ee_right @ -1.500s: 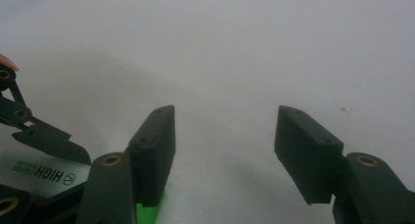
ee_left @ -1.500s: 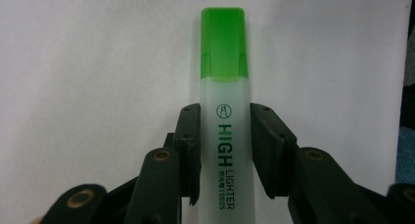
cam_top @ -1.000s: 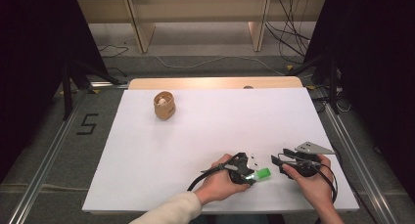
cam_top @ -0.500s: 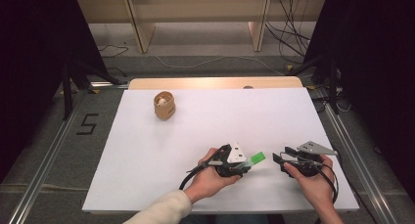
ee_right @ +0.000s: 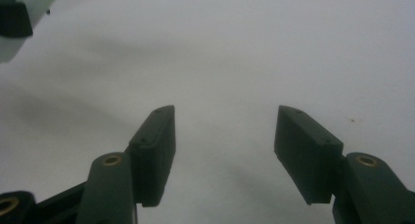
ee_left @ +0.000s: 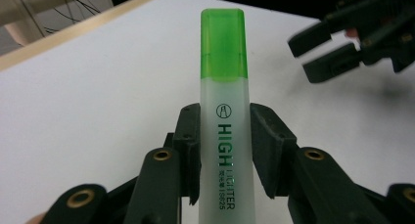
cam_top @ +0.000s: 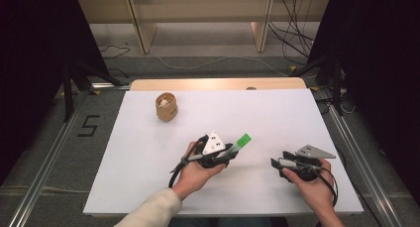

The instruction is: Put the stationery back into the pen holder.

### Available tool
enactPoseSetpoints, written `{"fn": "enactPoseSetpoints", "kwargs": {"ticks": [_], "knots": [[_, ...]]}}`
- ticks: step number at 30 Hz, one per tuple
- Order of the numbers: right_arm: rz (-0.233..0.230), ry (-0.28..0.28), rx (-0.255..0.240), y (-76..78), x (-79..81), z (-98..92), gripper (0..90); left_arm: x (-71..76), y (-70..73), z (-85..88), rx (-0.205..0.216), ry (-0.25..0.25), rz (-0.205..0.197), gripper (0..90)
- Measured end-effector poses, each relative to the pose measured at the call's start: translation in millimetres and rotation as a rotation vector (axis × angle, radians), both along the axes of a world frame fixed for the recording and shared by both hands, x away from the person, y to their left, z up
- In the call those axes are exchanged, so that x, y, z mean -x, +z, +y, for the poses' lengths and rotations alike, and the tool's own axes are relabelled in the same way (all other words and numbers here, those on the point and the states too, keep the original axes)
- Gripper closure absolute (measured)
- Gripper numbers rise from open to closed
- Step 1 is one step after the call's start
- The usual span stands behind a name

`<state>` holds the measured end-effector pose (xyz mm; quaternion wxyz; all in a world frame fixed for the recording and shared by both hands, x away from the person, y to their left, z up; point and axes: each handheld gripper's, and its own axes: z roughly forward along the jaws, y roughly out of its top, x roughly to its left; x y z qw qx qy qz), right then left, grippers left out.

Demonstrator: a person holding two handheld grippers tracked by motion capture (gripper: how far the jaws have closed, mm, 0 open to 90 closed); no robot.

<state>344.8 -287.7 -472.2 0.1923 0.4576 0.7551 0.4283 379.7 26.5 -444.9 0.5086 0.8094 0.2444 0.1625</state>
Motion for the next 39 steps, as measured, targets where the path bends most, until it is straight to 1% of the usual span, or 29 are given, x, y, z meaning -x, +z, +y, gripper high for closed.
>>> {"fn": "enactPoseSetpoints", "kwargs": {"ticks": [2,4,5,9,13,15,17,18,21,24,26,31,33,39], "knots": [[0.001,0.003,0.004,0.1,0.4,0.2,41.4,-3.6,2.3,7.6,0.029,0.020,-0.023,66.7],[-0.003,0.007,0.004,-0.2,0.3,0.5,41.4,-6.9,4.2,14.5,0.039,0.039,-0.045,66.7],[-0.005,0.008,0.002,-0.3,0.4,0.9,41.4,-9.4,4.9,18.9,0.054,0.050,-0.049,66.7],[-0.004,0.013,0.006,-0.3,0.6,1.7,41.4,-17.3,7.5,33.0,0.074,0.094,-0.062,66.7],[-0.004,0.014,0.005,-0.6,0.5,2.1,41.4,-27.8,12.1,50.1,0.091,0.140,-0.089,66.6],[-0.005,0.015,0.004,-0.6,0.5,2.4,41.4,-32.1,14.4,57.9,0.096,0.155,-0.096,66.7],[-0.011,0.017,0.003,-0.4,0.4,2.8,41.4,-35.1,15.6,64.1,0.105,0.172,-0.098,66.7],[-0.013,0.019,0.002,-0.5,0.4,3.1,41.4,-36.4,16.1,67.0,0.100,0.177,-0.101,66.6],[-0.011,0.023,-0.001,-0.2,1.0,3.9,41.2,-38.9,17.6,74.4,0.105,0.194,-0.105,66.7],[-0.024,0.034,-0.006,-0.5,0.8,5.0,40.6,-40.9,19.1,80.5,0.114,0.214,-0.109,66.6],[-0.030,0.044,-0.006,-0.5,0.8,5.6,39.8,-41.7,19.7,83.3,0.117,0.220,-0.112,66.6],[-0.024,0.053,-0.004,0.0,2.0,7.8,39.0,-43.8,21.6,90.6,0.120,0.240,-0.116,66.6],[-0.029,0.059,-0.003,-0.7,2.1,8.5,38.6,-44.8,22.4,93.1,0.120,0.244,-0.117,66.6],[-0.032,0.078,-0.001,-0.9,3.9,11.5,37.2,-48.4,24.1,98.8,0.140,0.268,-0.118,66.6]]}}
